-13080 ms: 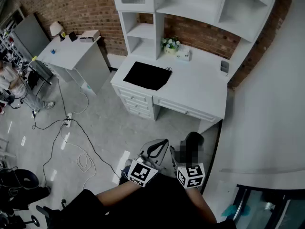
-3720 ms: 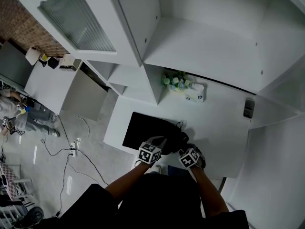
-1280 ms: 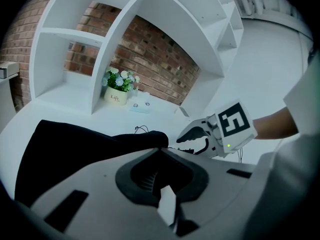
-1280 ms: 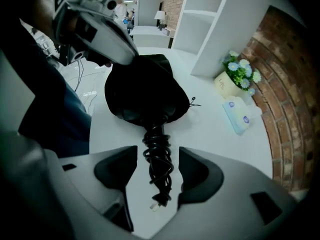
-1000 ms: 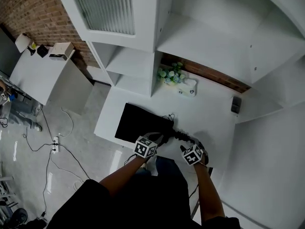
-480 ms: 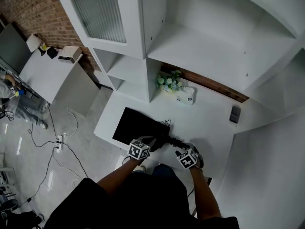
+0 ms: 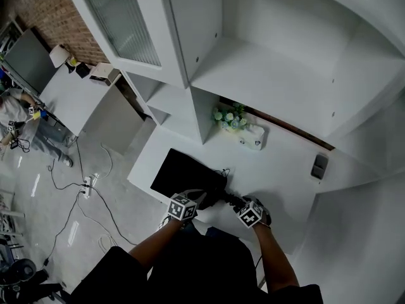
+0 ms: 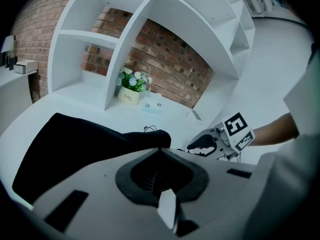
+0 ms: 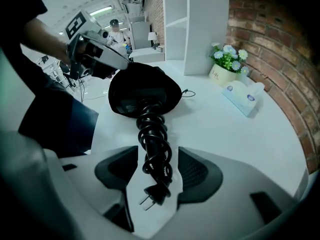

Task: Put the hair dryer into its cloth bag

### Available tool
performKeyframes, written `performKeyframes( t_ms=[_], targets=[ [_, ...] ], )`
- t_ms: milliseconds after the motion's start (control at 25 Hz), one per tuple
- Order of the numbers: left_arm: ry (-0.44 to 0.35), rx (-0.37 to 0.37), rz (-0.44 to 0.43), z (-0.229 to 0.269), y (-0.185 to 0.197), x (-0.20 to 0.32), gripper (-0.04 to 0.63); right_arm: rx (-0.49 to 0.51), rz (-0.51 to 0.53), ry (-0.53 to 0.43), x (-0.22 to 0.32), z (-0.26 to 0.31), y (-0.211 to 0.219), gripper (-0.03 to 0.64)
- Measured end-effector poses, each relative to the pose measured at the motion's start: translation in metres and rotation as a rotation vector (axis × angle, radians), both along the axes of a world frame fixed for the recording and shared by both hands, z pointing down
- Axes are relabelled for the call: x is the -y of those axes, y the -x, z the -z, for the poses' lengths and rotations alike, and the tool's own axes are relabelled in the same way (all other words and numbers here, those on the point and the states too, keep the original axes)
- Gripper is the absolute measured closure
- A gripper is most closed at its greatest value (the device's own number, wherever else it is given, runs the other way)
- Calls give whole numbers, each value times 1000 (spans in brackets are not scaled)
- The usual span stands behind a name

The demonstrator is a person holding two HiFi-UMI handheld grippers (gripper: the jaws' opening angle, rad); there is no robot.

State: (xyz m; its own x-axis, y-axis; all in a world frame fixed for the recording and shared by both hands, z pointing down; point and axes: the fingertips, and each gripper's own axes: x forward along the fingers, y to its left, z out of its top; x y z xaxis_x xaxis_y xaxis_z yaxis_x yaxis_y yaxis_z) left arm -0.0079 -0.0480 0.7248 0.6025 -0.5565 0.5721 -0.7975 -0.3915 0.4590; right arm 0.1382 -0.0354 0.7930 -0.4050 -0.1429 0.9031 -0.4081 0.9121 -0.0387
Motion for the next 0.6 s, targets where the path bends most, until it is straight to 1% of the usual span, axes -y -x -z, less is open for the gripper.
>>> performKeyframes(
  t_ms=[160,240,280,440,600],
  targets=[
    [-13,-3,-3,0,-5,5,571,-20,30,44,-3,-11,-2,354],
    [-23,-10,-4,1,-5,6,572,-42,41,38,-4,-15,-2,386],
    [-26,-13,-6,3,-5,7,572,-46,39,37,-3,-16,-2,407],
    [-33,-15,-16,5,-4,7,572,-40,26,62,-1,-15,-3,413],
    [-30,-10,-44,3,-4,3,571,-26,-15,39,4,-6,1,428]
  ],
)
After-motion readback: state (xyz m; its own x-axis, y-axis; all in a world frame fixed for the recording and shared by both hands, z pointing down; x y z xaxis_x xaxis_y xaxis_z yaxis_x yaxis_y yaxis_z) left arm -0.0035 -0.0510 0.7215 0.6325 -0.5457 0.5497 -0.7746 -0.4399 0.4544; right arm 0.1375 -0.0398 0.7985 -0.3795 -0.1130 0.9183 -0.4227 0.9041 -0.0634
